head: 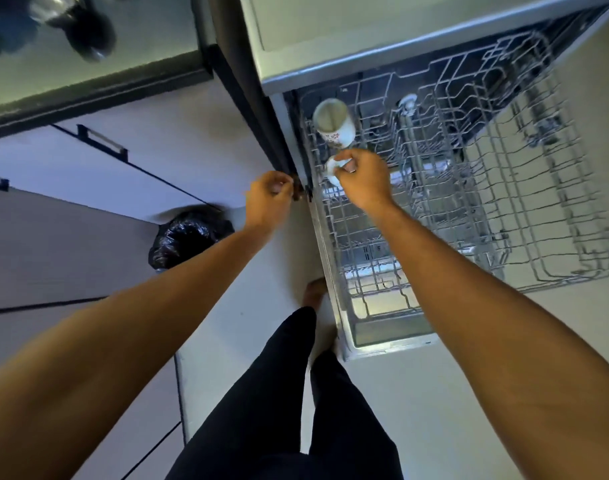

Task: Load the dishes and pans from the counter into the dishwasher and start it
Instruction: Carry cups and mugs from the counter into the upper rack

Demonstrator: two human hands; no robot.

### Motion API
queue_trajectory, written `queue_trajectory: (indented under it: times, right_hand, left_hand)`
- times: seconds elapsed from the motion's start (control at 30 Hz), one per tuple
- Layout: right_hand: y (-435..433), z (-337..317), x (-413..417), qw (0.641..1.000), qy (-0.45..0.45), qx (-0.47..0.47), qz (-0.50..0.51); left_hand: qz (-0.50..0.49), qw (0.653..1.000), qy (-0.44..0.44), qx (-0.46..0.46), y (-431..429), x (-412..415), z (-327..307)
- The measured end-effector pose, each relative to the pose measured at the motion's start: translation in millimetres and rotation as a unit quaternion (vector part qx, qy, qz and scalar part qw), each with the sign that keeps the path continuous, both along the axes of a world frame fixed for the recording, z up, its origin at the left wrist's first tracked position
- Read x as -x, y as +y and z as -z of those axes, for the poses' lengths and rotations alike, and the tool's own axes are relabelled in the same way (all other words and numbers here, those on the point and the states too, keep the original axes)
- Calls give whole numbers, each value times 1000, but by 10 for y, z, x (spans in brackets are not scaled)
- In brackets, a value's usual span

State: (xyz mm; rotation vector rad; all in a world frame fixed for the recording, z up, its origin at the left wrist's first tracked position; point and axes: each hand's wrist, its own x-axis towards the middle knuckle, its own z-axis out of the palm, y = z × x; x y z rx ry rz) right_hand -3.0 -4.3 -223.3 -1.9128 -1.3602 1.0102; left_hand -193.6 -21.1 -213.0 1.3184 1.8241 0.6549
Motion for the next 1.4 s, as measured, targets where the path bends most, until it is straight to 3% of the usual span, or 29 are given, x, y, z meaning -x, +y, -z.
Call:
queue_trajectory:
  times: [0.27, 0.47, 0.57, 0.8, 0.97, 1.2, 1.4]
  right_hand:
    - [-64, -796, 1309, 982, -30, -50, -179]
    - [239, -1390, 2919, 926, -56, -73, -367]
    - [461, -1659, 3824, 905, -49, -101, -410]
    - [1027, -1988, 5784, 876, -9, -145, -460]
    - [1459, -1959, 6973, 863, 1, -173, -475]
    - [2133, -1959, 8239, 881, 9, -227, -416]
    - [2407, -1913, 9151, 891, 2, -200, -407]
  left_hand:
    - [-43, 993, 83, -75, -497, 1603, -693]
    - [-154, 969, 154, -119, -694, 3368, -1237]
    - [-194, 950, 188, -158, -684, 4198, -1459]
    - [-235, 912, 295, -160, -295, 5758, -1480]
    - [-192, 921, 313, -128, 151, 6444, -1399]
    - [-193, 910, 352, -106, 537, 6692, -1294]
    - [-216, 910, 341, -95, 531, 6702, -1275]
